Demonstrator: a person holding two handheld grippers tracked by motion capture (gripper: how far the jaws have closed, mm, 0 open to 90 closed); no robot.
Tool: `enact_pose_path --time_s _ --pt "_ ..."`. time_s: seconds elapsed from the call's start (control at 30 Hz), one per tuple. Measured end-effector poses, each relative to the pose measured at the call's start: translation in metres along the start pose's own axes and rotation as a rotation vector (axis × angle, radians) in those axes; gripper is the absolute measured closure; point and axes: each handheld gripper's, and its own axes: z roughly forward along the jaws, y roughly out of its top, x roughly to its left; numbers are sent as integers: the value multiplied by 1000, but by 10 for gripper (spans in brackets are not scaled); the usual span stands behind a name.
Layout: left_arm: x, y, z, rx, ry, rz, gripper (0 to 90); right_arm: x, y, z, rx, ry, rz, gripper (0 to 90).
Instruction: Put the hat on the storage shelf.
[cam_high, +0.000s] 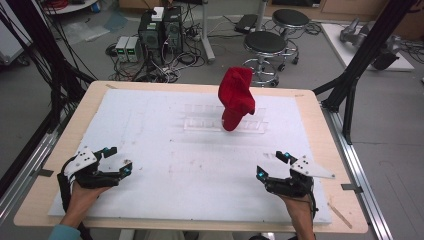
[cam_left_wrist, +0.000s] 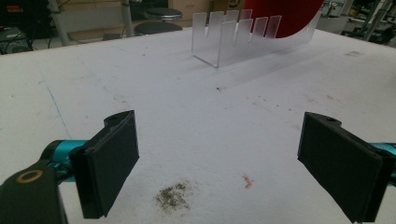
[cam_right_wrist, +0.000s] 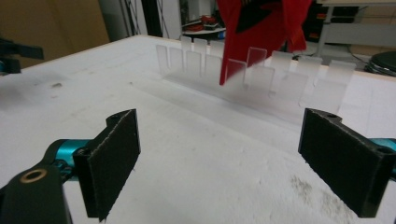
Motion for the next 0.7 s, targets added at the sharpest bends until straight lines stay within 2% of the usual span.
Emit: enact_pose_path --time_s 0.13,0.23,0.4,0.47,0.7 --pt "0 0 0 -1 3 -4 127 -2 -18 0 -24 -25 -7 116" --pt "0 0 0 0 1 2 127 -4 -23 0 -37 -36 -18 116" --pt "0 0 0 -4 3 -5 127 -7 -36 0 -46 -61 3 116" --pt "0 0 0 -7 5 -5 127 -6 -36 -2 -63 -68 -2 117" --pt "-1 -1 -1 -10 12 0 128 -5 -37 -1 -60 -85 2 116"
